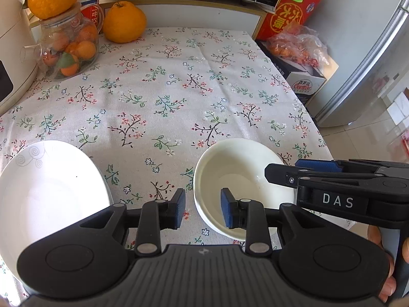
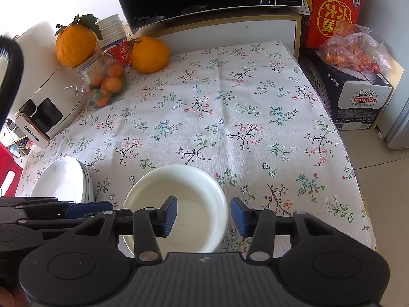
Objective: Organize plates and bowls
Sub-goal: 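Carry the bowl stack with both grippers toward the plate stack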
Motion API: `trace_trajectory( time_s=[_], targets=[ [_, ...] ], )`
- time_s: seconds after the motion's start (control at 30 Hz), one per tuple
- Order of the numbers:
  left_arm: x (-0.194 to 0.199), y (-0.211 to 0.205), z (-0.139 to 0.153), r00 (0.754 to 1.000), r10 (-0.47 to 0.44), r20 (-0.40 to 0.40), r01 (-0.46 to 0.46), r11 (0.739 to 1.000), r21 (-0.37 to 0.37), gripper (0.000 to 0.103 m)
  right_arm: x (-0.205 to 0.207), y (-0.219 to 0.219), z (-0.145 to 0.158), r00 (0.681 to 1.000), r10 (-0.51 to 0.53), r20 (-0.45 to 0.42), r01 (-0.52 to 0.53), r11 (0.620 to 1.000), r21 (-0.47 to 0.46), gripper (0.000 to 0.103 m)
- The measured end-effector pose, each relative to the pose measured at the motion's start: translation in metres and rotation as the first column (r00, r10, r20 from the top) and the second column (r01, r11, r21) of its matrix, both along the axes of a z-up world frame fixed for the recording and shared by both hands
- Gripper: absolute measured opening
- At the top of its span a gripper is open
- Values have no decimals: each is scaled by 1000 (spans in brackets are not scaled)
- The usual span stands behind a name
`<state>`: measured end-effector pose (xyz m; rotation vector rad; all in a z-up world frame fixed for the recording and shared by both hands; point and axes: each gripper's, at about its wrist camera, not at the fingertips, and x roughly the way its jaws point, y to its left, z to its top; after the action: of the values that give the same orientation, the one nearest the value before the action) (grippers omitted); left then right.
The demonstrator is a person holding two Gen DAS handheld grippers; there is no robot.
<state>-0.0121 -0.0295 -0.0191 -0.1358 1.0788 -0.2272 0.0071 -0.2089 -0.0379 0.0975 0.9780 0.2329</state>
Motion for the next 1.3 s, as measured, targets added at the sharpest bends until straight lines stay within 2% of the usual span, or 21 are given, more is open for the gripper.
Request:
trace_trajectory(
  time_s=[0.17,0.27,0.67,1.13,1.3],
  targets=[
    [2,4,0,1000,19,3,-19,1000,3,35,0,-2,1,1000,-11,2,11,1000,3,44],
    [2,6,-1,1000,28,4,-28,1000,-4,35,2,-6,0,1000,-31,2,31,1000,5,48],
    [7,3,-10,1000,19,-16,-19,1000,-12,35,6,-9,-11,997,-50,-51,52,998,26,48],
    [13,2,-26,999,8,-42,-9,1000,-9,34,15,-8,-30,993,-49,-110,53,998,34,47],
    [15,0,-32,998,-7,-57,6,1000,-16,32,19,-3,-36,991,-36,-127,40,999,32,39]
  ],
)
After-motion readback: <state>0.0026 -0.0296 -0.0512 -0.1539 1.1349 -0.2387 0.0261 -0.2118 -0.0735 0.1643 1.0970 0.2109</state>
